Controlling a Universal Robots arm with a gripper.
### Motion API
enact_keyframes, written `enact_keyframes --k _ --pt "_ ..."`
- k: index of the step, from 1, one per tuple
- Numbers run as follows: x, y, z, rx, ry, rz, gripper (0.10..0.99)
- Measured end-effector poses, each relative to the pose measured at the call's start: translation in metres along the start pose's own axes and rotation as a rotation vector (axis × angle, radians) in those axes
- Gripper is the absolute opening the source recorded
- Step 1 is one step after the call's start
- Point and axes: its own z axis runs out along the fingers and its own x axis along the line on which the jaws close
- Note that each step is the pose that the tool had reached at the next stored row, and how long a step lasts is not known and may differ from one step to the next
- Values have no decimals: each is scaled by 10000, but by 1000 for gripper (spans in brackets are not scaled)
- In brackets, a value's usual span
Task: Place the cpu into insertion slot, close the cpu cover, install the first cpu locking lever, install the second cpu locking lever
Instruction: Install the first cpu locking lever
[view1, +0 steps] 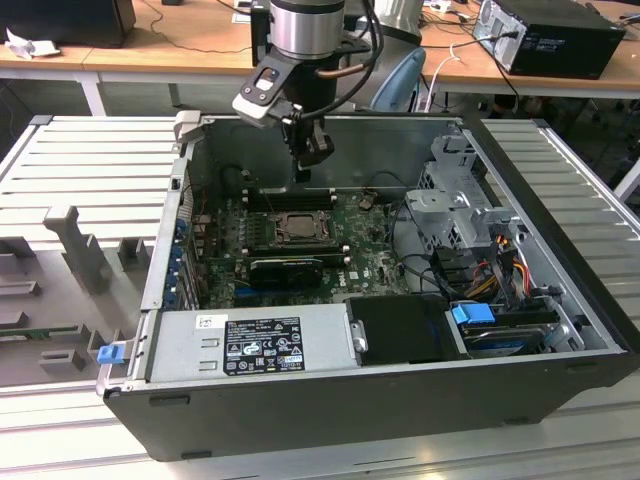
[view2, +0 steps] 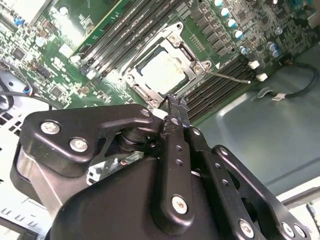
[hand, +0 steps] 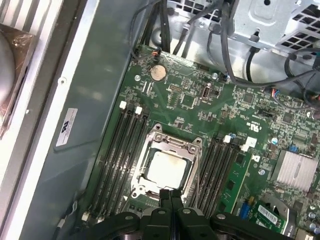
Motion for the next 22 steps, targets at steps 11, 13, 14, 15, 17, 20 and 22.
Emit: enact_keyframes --k 11,13,14,15,17,20,22 --pt "0 0 0 1 14 -1045 106" --pt "0 0 0 1 16 -1210 106" --pt "0 0 0 1 18 -1380 106" --pt "0 0 0 1 19 -1520 106" --pt "0 0 0 2 27 -2071 106" --pt "0 0 0 1 32 -2511 106" --pt "0 0 0 1 40 -3143 106"
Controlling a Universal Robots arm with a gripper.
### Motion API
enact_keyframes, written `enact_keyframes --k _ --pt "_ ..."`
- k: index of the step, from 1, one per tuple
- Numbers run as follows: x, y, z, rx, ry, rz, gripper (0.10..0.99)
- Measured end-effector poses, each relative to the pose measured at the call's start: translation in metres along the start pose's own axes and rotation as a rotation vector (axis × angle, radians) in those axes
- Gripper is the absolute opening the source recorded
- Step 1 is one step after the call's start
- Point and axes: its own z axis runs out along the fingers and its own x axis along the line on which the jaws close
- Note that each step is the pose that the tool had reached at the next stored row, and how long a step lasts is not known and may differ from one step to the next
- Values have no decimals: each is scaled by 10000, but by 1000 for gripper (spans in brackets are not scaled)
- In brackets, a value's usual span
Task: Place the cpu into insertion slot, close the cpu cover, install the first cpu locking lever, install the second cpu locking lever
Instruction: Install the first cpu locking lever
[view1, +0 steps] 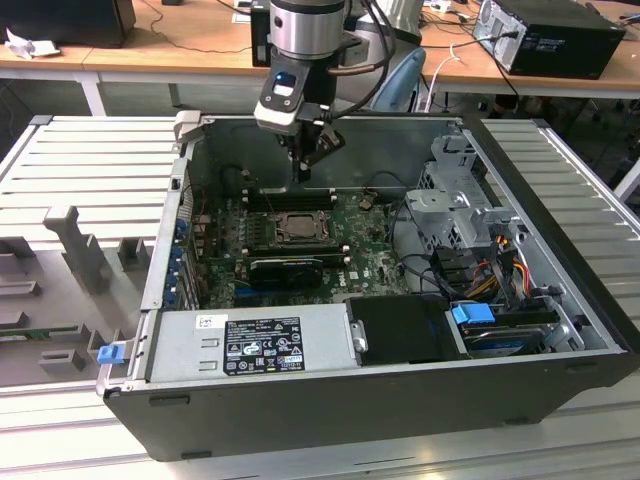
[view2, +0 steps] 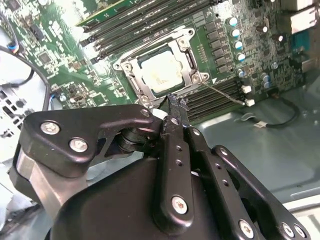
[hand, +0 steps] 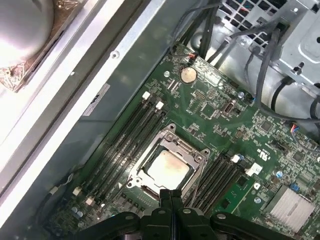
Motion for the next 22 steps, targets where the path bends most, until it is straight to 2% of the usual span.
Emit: enact_keyframes --k 9,12,19,22 --pt "0 0 1 -64 -35 -1338 106" --pt "0 0 1 -108 -61 -2007 106" --pt "0 0 1 -126 -54 -3056 106" --pt "0 0 3 -130 -43 -3701 106"
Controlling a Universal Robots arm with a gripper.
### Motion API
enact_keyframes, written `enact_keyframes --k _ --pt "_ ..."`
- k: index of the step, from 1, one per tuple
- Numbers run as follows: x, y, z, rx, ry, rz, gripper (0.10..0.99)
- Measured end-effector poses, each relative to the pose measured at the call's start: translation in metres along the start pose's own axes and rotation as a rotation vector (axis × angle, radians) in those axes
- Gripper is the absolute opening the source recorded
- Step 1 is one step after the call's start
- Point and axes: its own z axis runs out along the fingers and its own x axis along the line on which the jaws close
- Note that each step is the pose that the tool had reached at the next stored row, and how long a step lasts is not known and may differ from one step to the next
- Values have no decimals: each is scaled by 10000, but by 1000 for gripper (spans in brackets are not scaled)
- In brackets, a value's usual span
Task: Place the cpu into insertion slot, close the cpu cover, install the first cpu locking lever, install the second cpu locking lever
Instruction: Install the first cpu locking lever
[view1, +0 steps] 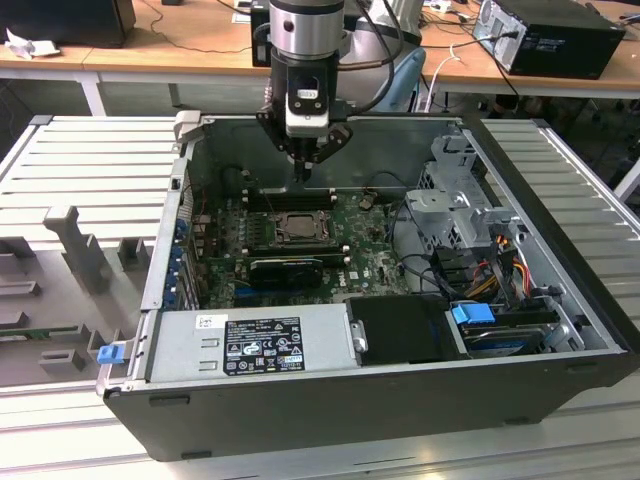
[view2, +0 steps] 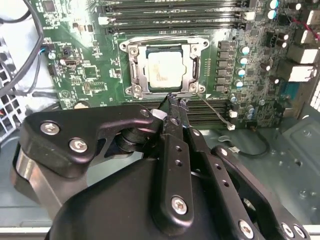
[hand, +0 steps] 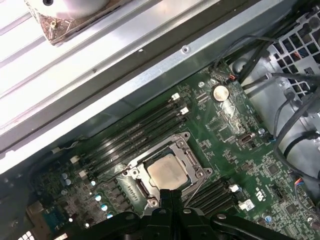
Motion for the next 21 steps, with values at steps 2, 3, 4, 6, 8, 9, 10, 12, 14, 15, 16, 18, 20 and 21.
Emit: enact_keyframes --k 2,3,4,6,8,9,10,12,14,15,16,18,20,21 --pt "0 0 1 -5 7 -349 106" --pt "0 0 2 -6 10 -475 106" --pt "0 0 2 -6 12 -567 106" --pt "0 0 4 -11 17 -841 106" --pt "0 0 5 -14 24 -1137 106" --pt "0 0 6 -19 32 -1510 106" --pt "0 0 7 -23 39 -1847 106" --pt "0 0 9 -29 47 -2232 106" --pt "0 0 10 -33 52 -2552 106" --pt "0 0 11 -35 53 -2641 106" --pt "0 0 11 -38 54 -2803 106" --pt "0 0 12 -43 57 -3098 106" --pt "0 0 13 -48 58 -3350 106" --pt "0 0 13 -50 58 -3435 106"
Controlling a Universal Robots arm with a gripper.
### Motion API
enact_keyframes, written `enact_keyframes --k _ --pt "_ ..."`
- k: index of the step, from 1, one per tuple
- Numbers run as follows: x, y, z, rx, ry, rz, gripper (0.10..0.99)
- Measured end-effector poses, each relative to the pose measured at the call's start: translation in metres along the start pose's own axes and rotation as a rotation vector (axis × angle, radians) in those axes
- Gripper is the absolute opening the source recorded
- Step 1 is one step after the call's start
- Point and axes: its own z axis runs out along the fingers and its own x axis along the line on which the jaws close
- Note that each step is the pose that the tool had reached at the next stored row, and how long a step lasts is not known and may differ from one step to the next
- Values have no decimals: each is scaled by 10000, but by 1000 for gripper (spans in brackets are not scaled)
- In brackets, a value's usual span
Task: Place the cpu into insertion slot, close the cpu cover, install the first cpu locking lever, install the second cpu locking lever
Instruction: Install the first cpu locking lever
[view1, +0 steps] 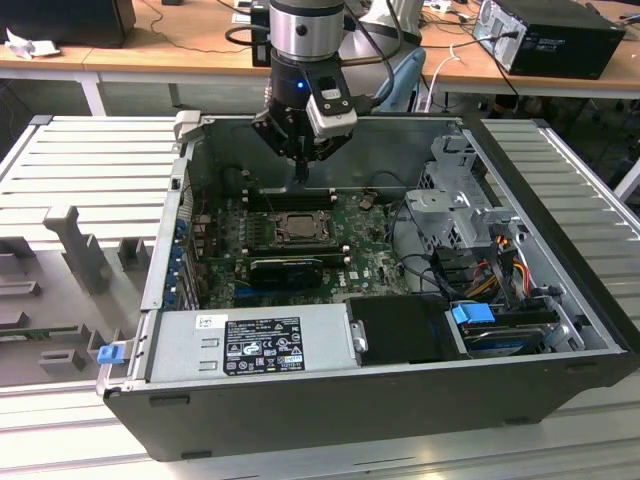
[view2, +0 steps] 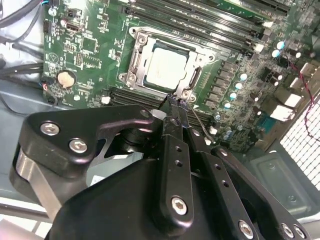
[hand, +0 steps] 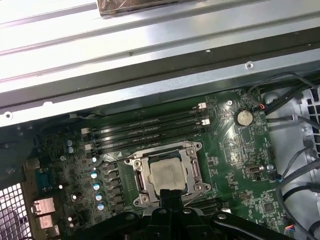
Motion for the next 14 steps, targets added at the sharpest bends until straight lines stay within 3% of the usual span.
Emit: enact_keyframes --k 10,14 --pt "3 -1 15 -33 -23 -1471 106" --pt "64 -14 23 -37 -44 -1520 106"
